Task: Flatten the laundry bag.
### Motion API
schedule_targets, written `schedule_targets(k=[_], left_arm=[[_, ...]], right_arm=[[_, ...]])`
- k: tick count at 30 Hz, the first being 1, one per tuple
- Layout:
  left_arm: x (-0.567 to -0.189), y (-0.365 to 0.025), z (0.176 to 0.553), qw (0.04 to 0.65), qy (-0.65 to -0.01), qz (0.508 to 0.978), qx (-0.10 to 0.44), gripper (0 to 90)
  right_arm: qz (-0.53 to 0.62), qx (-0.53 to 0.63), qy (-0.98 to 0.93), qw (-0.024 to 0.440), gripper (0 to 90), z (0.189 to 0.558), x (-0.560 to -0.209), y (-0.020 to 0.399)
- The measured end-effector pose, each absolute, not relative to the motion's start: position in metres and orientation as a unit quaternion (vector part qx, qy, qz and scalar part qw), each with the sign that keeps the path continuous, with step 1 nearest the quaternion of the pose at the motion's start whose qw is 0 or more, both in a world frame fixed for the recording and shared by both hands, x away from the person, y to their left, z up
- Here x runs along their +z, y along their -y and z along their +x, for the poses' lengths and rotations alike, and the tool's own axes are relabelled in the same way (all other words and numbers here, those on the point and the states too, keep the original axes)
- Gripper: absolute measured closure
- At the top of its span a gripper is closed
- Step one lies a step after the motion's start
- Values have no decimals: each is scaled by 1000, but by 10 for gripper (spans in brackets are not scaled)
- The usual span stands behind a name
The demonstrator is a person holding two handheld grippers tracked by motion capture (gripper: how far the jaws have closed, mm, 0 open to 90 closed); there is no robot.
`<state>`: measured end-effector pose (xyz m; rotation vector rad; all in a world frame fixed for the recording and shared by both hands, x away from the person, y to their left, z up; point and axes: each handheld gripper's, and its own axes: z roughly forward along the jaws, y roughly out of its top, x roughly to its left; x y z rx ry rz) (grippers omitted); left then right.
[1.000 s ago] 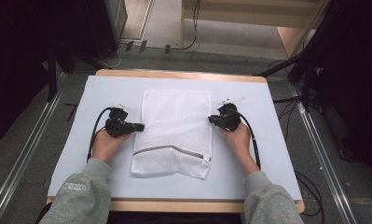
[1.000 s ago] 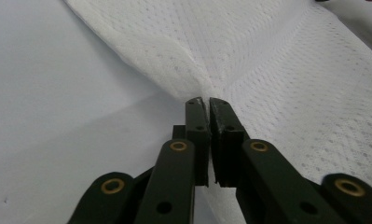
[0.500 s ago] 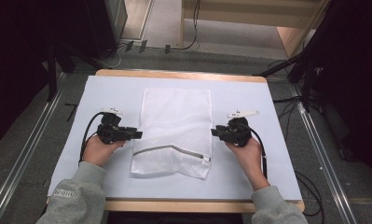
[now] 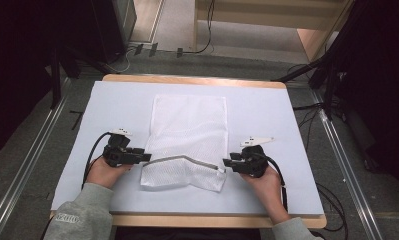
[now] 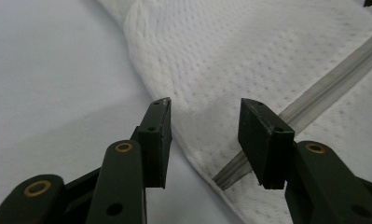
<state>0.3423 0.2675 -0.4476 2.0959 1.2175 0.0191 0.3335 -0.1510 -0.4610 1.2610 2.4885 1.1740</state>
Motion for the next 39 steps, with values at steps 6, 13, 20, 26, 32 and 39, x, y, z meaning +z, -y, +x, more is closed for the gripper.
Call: schedule_targets(k=[6, 13, 20, 26, 32, 39], left_arm=[[-454, -265, 343, 355, -474, 806, -12, 624], [-457, -260, 344, 347, -472, 810, -23, 868], [-454, -266, 349, 345, -481, 805, -39, 900], [-449, -279, 349, 350, -489, 798, -26, 900], [-450, -278, 351, 342, -488, 803, -21, 900], [-442, -278, 346, 379, -474, 795, -27, 767]], right_arm=[[417, 375, -827, 46, 576, 337, -469, 146], [414, 370, -829, 62, 698, 332, -472, 136], [423, 351, -835, 39, 900, 338, -468, 137], [425, 353, -833, 34, 900, 339, -463, 145], [423, 348, -835, 46, 900, 339, -461, 151], [413, 380, -827, 36, 821, 340, -460, 155]])
